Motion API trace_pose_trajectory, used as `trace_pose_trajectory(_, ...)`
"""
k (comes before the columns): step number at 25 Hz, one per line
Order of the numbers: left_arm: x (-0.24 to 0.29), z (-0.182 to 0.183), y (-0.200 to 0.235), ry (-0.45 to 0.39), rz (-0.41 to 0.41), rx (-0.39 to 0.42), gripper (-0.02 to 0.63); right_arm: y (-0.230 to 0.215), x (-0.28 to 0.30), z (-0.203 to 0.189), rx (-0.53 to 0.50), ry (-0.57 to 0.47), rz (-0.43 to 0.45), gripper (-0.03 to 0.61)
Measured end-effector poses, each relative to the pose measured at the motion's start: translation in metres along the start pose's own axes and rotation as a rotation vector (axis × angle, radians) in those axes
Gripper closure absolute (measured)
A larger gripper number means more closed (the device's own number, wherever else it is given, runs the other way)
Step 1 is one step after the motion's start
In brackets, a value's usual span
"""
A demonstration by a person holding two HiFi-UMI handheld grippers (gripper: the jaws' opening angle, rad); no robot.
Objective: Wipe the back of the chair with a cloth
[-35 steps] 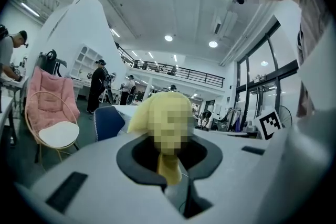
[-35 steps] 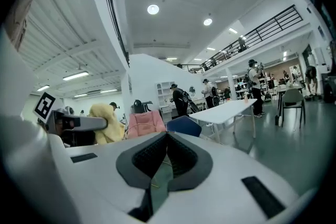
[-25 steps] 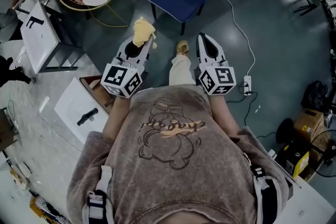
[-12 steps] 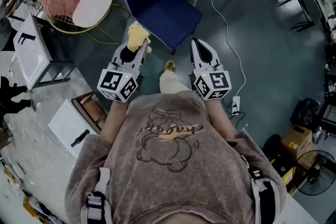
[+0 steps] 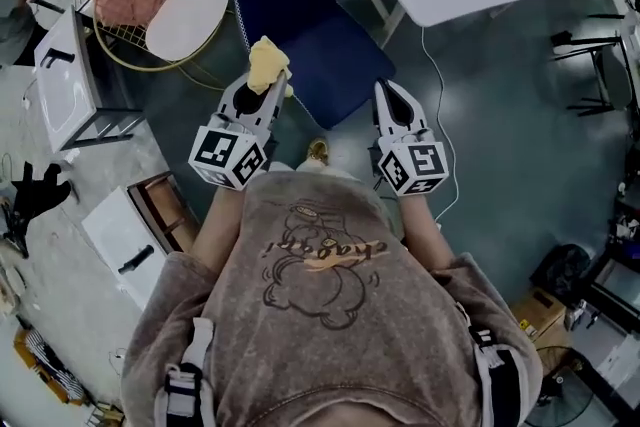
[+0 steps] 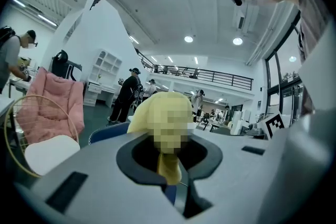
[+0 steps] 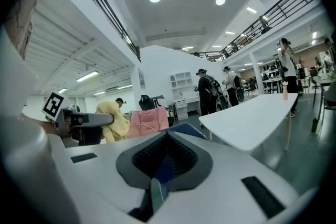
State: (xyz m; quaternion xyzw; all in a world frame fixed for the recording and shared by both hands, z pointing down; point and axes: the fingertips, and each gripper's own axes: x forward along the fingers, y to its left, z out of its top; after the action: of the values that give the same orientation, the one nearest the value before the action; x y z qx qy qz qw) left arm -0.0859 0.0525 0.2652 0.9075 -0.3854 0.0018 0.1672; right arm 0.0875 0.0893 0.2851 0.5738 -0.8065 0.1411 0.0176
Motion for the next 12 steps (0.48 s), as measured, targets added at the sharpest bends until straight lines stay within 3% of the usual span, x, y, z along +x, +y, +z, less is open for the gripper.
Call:
trace_pose_trajectory(5,0.012,0.005,0.019,0.009,0.039,-0.008,0.546,-0.005,0.032,0.006,0.016,0.009,0.029,0.554)
trace_pose_trajectory(12,0.035,0.008,0.045,0.004,0.018,0.003,0.546,-0.01,0.063,0.001,0.024,0.017,0.003,0.554)
